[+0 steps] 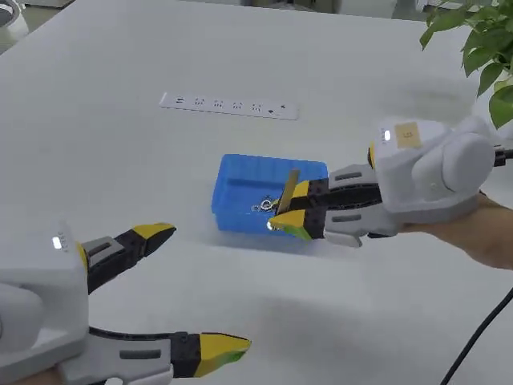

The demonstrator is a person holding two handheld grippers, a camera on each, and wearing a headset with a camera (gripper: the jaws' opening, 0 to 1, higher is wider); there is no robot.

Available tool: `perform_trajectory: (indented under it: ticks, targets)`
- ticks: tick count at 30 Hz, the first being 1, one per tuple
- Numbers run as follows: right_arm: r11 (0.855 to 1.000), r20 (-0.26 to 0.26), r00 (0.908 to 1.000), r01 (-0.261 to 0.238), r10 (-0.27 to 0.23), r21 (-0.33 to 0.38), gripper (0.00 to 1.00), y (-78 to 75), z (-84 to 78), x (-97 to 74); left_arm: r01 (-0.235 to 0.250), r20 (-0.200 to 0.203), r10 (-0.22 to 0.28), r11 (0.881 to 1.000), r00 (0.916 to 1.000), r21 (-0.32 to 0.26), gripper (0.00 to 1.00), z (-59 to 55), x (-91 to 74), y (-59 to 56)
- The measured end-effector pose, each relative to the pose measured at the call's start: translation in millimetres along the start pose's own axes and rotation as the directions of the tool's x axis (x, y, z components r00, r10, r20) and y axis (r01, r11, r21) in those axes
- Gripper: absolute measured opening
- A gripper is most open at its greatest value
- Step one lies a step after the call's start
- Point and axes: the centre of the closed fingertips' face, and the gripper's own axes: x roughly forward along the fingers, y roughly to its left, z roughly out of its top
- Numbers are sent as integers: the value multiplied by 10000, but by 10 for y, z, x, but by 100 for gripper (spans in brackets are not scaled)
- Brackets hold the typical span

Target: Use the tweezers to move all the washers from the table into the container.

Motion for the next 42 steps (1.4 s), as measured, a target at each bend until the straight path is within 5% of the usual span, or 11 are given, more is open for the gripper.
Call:
perform_trajectory:
  ticks: [11, 18, 28, 42]
  targets:
    - [9992, -40, 9993, 372, -373, -120, 11, -508, 29, 197, -788, 107, 795, 9954, 9968, -542, 99, -146, -130, 215]
    - [9984, -369, 9978, 557, -553, 102, 11, -788, -180, 401, -1121, 131, 1136, 9900, 9934, -858, 99, -221, -222, 325]
    - [9982, -909, 9954, 350, -304, 493, 11, -746, -520, 526, -1221, -18, 1225, 9875, 9925, -1000, 99, -263, -214, 343]
    - [9976, -1307, 9914, 115, -25, 682, 11, -667, -708, 619, -1303, -226, 1287, 9863, 9914, -1007, 99, -271, -215, 322]
